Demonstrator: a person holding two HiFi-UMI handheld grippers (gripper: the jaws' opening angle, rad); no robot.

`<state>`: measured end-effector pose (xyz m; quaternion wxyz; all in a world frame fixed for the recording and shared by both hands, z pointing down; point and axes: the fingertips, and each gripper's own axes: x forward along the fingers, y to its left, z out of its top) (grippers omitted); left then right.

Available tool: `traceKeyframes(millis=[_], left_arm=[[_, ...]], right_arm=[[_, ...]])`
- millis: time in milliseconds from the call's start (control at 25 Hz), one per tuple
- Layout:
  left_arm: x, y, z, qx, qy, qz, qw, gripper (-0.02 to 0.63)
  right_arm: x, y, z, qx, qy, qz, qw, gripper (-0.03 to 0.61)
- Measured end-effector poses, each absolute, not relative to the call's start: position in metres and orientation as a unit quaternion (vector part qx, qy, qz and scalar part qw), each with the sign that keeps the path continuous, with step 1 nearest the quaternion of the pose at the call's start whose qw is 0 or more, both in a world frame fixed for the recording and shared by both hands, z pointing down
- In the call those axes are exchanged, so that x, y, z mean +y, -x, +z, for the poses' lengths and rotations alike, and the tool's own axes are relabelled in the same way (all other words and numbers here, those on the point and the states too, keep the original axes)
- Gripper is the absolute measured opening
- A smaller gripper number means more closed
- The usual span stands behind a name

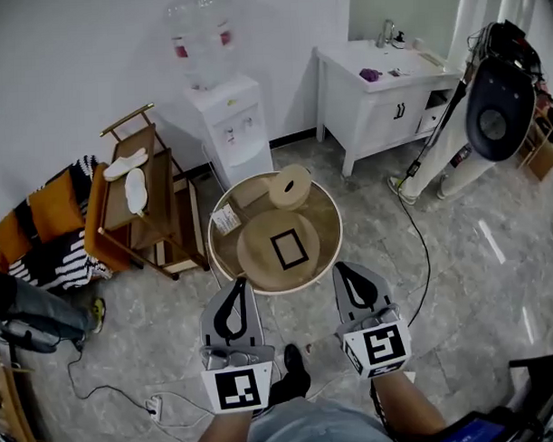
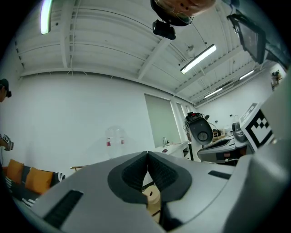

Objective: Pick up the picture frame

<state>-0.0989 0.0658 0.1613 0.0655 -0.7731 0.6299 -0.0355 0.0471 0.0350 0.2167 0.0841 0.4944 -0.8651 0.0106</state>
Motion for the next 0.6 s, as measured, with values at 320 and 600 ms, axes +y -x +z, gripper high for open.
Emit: traceKeyframes(millis=[320, 600], left_arm=[[-0.013, 0.152, 0.145, 0.639, 0.766, -0.013, 0.071, 0.015], [-0.051, 0.166, 0.140, 0.641, 0.764, -0.008, 0.071, 0.015]], right_arm=[[-0.050, -0.006, 0.193, -0.860, -0.504, -0.011, 0.079, 0.014], [-0.088, 0.009, 0.182, -0.862, -0.500, -0.024, 0.082, 0.014]])
